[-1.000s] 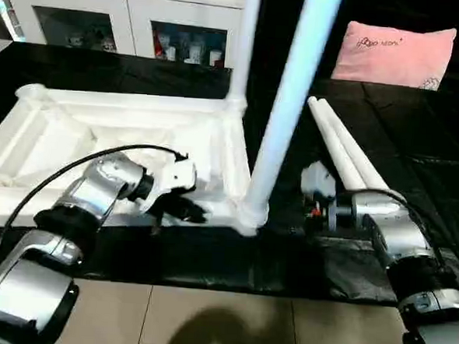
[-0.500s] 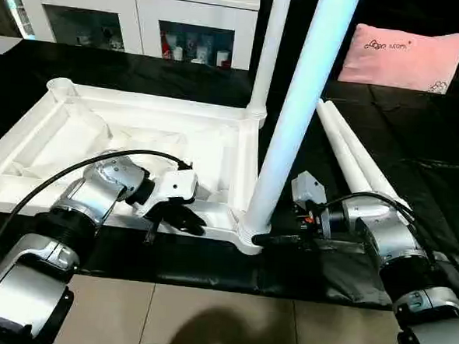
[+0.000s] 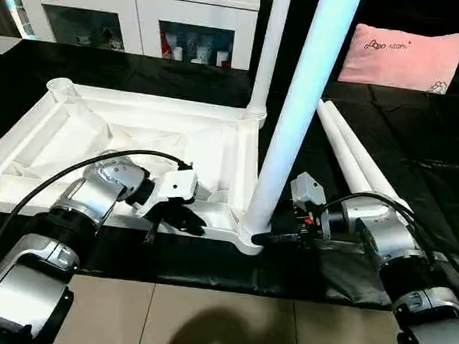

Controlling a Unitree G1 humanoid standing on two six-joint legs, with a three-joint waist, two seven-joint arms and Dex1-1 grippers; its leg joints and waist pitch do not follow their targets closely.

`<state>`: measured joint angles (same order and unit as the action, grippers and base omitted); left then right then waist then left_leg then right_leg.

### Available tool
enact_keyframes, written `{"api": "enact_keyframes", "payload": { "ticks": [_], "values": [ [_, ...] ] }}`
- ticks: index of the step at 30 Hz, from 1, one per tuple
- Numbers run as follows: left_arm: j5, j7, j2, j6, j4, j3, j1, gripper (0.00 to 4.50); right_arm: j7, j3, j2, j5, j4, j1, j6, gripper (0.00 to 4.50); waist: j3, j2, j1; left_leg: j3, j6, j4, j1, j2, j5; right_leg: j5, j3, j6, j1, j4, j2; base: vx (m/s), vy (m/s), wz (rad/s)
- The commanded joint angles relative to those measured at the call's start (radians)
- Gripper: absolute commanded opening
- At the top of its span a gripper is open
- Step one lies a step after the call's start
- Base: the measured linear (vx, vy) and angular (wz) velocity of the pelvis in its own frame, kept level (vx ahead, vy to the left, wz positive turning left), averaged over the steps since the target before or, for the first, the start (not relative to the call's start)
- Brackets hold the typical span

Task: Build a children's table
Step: Rotate leg to tighten

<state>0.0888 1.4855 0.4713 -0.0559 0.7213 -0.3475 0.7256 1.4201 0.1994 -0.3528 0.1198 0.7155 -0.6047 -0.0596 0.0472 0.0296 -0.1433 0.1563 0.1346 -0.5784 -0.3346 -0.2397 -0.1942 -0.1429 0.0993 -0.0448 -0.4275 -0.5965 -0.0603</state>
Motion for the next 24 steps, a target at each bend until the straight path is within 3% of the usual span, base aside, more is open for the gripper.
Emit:
{"api": "enact_keyframes", "payload": {
  "ticks": [1, 2, 3, 5, 6, 7, 8, 9, 11, 17, 19, 22, 23, 24],
  "values": [
    [0.002, -0.059, -0.048, 0.068, -0.002, -0.005, 0.007, 0.0, -0.025, 0.0, 0.017, 0.009, -0.024, 0.018, 0.052, 2.74, -0.07, -0.002, 0.006, 0.025, -0.063, 0.054, -0.01, 0.01, -0.125, -0.254, -0.048, -0.159, 0.075, 0.058, -0.062, 0.0, 0.0, 0.0],
    [-0.018, -0.117, -0.086, 0.132, 0.005, 0.023, 0.023, 0.0, -0.077, -0.004, 0.033, 0.005, -0.028, 0.024, 0.11, 2.74, -0.066, 0.0, 0.006, 0.027, -0.061, 0.055, -0.008, 0.011, -0.132, -0.271, -0.048, -0.159, 0.074, 0.061, -0.061, 0.0, 0.0, 0.0],
    [-0.029, -0.153, -0.109, 0.167, 0.012, 0.04, 0.033, 0.0, -0.12, -0.008, 0.047, -0.003, -0.019, 0.024, 0.128, 2.74, -0.062, -0.002, 0.005, 0.026, -0.054, 0.056, 0.0, 0.009, -0.167, -0.332, -0.046, -0.151, 0.068, 0.071, -0.063, 0.0, 0.0, 0.0],
    [-0.044, -0.213, -0.144, 0.201, 0.026, 0.066, 0.049, 0.0, -0.206, -0.019, 0.077, -0.016, 0.007, 0.018, 0.145, 2.74, -0.06, -0.001, 0.008, 0.023, -0.044, 0.058, 0.0, 0.013, -0.196, -0.435, -0.042, -0.118, 0.071, 0.082, -0.068, 0.0, 0.0, 0.0],
    [-0.054, -0.321, -0.197, 0.249, 0.054, 0.101, 0.076, 0.0, -0.342, -0.043, 0.13, -0.029, 0.051, 0.005, 0.15, 2.74, -0.058, -0.003, 0.015, 0.023, -0.029, 0.057, -0.002, 0.017, -0.199, -0.472, -0.041, -0.096, 0.068, 0.088, -0.067, 0.0, 0.0, 0.0],
    [-0.056, -0.365, -0.216, 0.265, 0.065, 0.113, 0.087, 0.0, -0.393, -0.053, 0.152, -0.032, 0.068, 0.0, 0.148, 2.74, -0.056, -0.004, 0.017, 0.022, -0.021, 0.056, 0.004, 0.019, -0.215, -0.505, -0.038, -0.086, 0.064, 0.093, -0.067, 0.0, 0.0, 0.0],
    [-0.054, -0.425, -0.239, 0.285, 0.082, 0.126, 0.102, 0.0, -0.462, -0.068, 0.184, -0.03, 0.095, -0.016, 0.162, 2.74, -0.057, -0.002, 0.023, 0.018, -0.013, 0.055, 0.004, 0.024, -0.228, -0.561, -0.03, -0.061, 0.068, 0.1, -0.069, -0.053, 0.012, -0.06],
    [-0.054, -0.485, -0.263, 0.308, 0.099, 0.142, 0.118, 0.0, -0.528, -0.08, 0.219, -0.027, 0.117, -0.033, 0.176, 2.73, -0.059, 0.002, 0.033, 0.016, -0.013, 0.055, -0.004, 0.028, -0.216, -0.571, -0.028, -0.044, 0.073, 0.103, -0.069, -0.053, 0.012, -0.06],
    [-0.054, -0.524, -0.278, 0.323, 0.11, 0.152, 0.129, 0.0, -0.571, -0.088, 0.243, -0.025, 0.132, -0.045, 0.189, 2.73, -0.059, 0.002, 0.043, 0.017, -0.026, 0.051, 0.001, 0.031, -0.226, -0.592, -0.023, -0.033, 0.067, 0.114, -0.066, 0.0, 0.0, 0.0],
    [-0.051, -0.653, -0.347, 0.406, 0.137, 0.191, 0.183, 0.0, -0.795, -0.138, 0.388, -0.009, 0.209, -0.146, 0.284, 2.72, -0.06, 0.003, 0.06, 0.015, -0.041, 0.052, -0.006, 0.032, -0.211, -0.568, -0.022, -0.039, 0.067, 0.11, -0.065, 0.0, 0.0, 0.0],
    [-0.03, -0.705, -0.356, 0.413, 0.16, 0.192, 0.205, 0.0, -0.889, -0.155, 0.43, -0.03, 0.257, -0.191, 0.289, 2.72, -0.062, 0.001, 0.06, 0.014, -0.041, 0.055, -0.004, 0.027, -0.202, -0.525, -0.027, -0.059, 0.064, 0.104, -0.067, 0.0, 0.0, 0.0],
    [-0.012, -0.709, -0.344, 0.4, 0.167, 0.179, 0.203, 0.0, -0.886, -0.148, 0.438, -0.041, 0.259, -0.194, 0.266, 2.72, -0.064, -0.001, 0.06, 0.015, -0.044, 0.059, -0.005, 0.021, -0.186, -0.434, -0.036, -0.093, 0.068, 0.091, -0.068, 0.0, 0.0, 0.0],
    [-0.011, -0.708, -0.343, 0.399, 0.167, 0.178, 0.203, 0.0, -0.885, -0.148, 0.438, -0.041, 0.258, -0.194, 0.265, 3.04, -0.064, -0.001, 0.06, 0.015, -0.044, 0.059, -0.005, 0.021, -0.186, -0.434, -0.036, -0.093, 0.068, 0.091, -0.068, 0.0, 0.0, 0.0],
    [-0.006, -0.708, -0.339, 0.397, 0.167, 0.175, 0.2, 0.0, -0.877, -0.148, 0.44, -0.041, 0.256, -0.192, 0.254, 3.23, -0.067, -0.002, 0.058, 0.016, -0.048, 0.059, -0.008, 0.019, -0.164, -0.359, -0.041, -0.12, 0.071, 0.079, -0.068, 0.0, 0.0, 0.0]
  ]
}}
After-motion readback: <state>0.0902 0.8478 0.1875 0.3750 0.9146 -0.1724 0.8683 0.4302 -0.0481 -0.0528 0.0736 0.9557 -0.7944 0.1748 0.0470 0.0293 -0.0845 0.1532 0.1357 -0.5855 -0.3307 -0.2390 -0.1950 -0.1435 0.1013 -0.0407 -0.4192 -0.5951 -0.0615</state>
